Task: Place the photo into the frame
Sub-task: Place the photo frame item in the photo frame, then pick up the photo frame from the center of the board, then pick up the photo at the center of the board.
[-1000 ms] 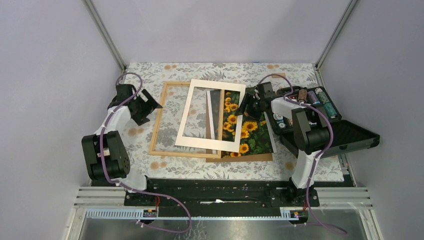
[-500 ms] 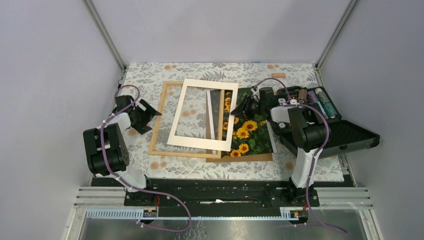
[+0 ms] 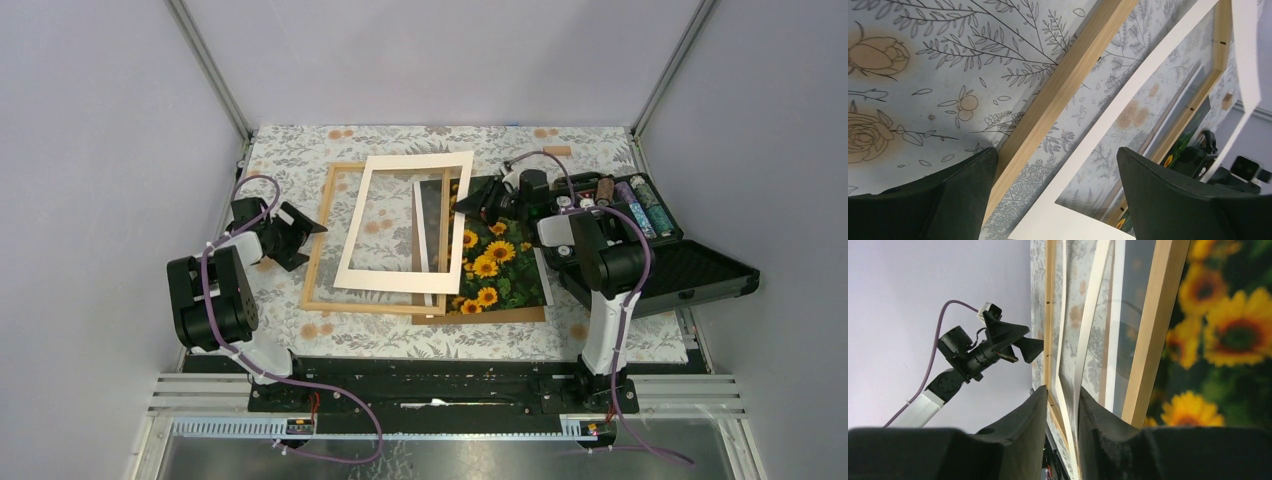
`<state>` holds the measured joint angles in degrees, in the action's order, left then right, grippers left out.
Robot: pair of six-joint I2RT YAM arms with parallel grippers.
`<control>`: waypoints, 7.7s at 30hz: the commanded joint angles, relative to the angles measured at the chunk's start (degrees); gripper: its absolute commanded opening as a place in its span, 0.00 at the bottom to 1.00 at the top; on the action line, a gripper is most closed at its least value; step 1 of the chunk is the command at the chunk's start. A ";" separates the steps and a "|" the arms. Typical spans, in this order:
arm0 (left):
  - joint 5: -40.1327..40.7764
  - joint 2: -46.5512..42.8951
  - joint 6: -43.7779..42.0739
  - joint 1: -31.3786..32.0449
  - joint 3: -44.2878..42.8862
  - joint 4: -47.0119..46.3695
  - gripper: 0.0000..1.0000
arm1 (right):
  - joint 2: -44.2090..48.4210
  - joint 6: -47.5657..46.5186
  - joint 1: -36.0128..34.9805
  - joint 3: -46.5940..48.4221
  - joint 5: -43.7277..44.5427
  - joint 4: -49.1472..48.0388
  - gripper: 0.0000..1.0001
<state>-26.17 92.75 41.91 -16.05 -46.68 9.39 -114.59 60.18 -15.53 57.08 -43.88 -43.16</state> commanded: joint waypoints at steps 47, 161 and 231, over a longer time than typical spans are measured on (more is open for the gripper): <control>-5.55 2.64 -1.92 -0.39 0.01 -1.87 0.94 | -11.98 -7.98 -8.99 25.89 -2.44 29.45 0.00; -5.11 -26.83 -3.70 18.37 4.82 11.88 0.71 | 25.79 -86.77 -60.12 -23.06 71.46 11.73 0.52; 38.20 38.39 -18.77 48.98 -64.11 37.18 0.00 | 19.58 -93.19 -61.29 -27.47 72.63 -0.50 0.00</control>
<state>7.84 130.45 26.57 33.15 -107.98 45.21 -96.79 -33.58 -76.16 29.63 27.57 -39.00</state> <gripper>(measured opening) 0.051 0.015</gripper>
